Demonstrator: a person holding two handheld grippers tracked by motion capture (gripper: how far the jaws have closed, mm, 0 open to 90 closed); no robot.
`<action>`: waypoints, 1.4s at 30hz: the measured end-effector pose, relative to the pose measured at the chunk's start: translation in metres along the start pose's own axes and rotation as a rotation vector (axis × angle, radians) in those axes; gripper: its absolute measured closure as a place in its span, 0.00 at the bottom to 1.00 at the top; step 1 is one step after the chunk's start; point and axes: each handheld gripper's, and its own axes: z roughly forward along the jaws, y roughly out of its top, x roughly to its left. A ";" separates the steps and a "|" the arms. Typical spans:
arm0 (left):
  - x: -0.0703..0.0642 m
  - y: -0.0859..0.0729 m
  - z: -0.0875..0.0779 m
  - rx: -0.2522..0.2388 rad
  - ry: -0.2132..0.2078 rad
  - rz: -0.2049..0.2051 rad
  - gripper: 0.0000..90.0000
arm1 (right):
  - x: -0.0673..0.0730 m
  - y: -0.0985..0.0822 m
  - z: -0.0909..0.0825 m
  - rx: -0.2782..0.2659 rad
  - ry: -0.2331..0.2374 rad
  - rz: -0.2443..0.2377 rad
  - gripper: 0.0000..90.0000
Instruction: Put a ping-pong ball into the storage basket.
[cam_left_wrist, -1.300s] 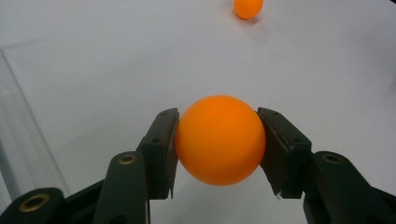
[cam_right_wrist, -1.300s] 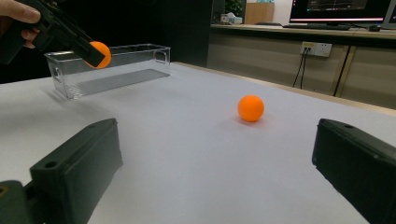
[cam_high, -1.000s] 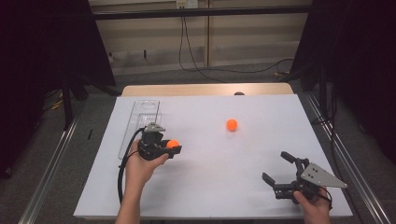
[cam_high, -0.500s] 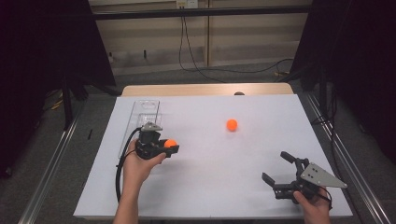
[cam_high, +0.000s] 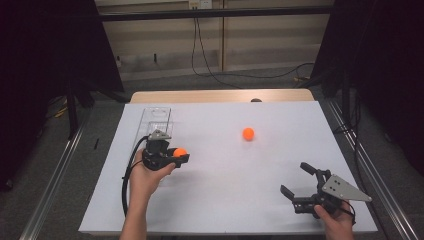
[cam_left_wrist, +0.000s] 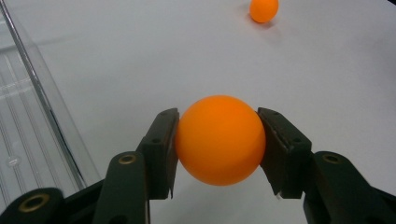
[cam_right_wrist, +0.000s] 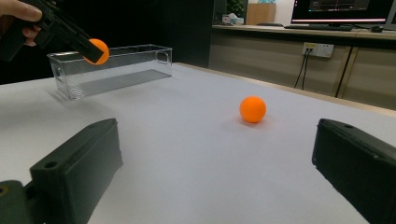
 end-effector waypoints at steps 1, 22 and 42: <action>0.000 0.000 0.000 0.003 0.000 0.000 0.56 | 0.000 0.000 0.000 0.000 0.000 0.000 0.01; 0.009 0.000 -0.013 -0.021 0.038 -0.003 0.56 | 0.000 0.000 0.000 0.000 0.001 0.001 0.01; 0.016 -0.002 -0.017 -0.023 0.073 -0.011 0.56 | 0.000 0.000 0.000 0.001 0.002 -0.002 0.01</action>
